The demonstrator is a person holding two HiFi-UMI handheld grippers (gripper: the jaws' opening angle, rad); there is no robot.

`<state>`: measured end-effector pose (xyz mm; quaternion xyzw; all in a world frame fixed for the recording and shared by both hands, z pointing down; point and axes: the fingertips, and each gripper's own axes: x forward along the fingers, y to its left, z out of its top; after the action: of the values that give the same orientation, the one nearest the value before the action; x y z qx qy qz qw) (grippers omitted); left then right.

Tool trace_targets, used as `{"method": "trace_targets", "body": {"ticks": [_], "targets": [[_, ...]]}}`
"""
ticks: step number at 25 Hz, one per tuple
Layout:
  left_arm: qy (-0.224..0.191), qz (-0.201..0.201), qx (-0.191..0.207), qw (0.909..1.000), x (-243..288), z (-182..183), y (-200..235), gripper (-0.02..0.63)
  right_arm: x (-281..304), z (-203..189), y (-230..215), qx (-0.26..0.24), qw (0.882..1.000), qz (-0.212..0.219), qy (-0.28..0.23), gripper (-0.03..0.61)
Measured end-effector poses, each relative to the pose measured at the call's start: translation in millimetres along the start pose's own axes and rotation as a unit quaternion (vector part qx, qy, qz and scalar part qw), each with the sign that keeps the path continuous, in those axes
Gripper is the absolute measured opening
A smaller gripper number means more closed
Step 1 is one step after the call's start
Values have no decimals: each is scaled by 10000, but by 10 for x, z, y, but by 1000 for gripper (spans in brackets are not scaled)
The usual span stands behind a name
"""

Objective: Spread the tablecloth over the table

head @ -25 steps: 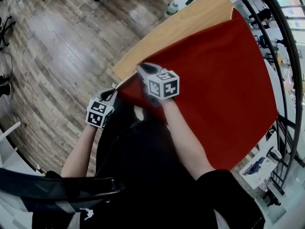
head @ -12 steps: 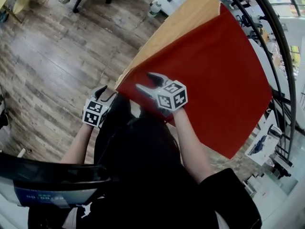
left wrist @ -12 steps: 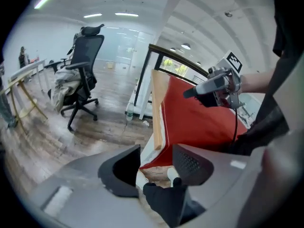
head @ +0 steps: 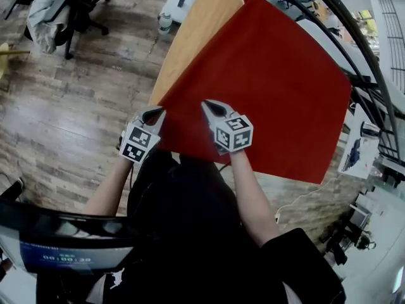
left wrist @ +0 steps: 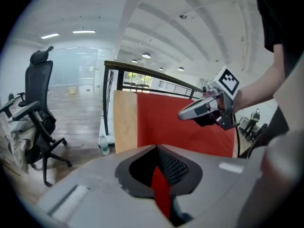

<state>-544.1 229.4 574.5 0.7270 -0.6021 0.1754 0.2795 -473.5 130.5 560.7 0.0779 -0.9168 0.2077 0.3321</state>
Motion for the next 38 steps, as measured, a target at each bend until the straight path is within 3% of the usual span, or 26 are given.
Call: {"method": "trace_targets", "body": {"ticks": [4, 5, 7, 11, 15, 19, 24, 30, 33, 36, 38], "targets": [[-54, -81, 91, 9999, 568, 483, 58, 6, -108, 320, -301, 75, 9989, -154, -443, 9], [-32, -101, 118, 9999, 744, 611, 59, 40, -149, 379, -391, 107, 9983, -186, -535, 9], [-27, -128, 150, 9998, 1120, 944, 108, 191, -226, 515, -621, 271, 9965, -230, -758, 9], [-334, 33, -43, 9994, 1862, 1879, 572, 192, -223, 727, -1408, 481, 9930, -579, -906, 9], [-490, 336, 262, 9979, 2628, 2814, 1225, 139, -88, 826, -2192, 261, 9910, -1038, -808, 9], [-409, 477, 362, 9974, 3355, 3421, 1704, 123, 140, 1095, -2532, 55, 9897, -1118, -889, 9], [-28, 985, 977, 9903, 4094, 3686, 2105, 223, 373, 1154, -2768, -157, 9904, -1214, -635, 9], [416, 1357, 1433, 9795, 4606, 3651, 2403, 250, 344, 1097, -2894, 35, 9902, -1241, -633, 9], [490, 1640, 1632, 9716, 4647, 3742, 2726, 226, 401, 1123, -2892, -246, 9910, -1238, -453, 9], [663, 2152, 1702, 9593, 4568, 3872, 3189, 121, 439, 1057, -2863, -721, 9897, -1231, -81, 9], [808, 2400, 1769, 9511, 4595, 3898, 3497, 86, 443, 1025, -2834, -834, 9892, -1208, 13, 9]]}}
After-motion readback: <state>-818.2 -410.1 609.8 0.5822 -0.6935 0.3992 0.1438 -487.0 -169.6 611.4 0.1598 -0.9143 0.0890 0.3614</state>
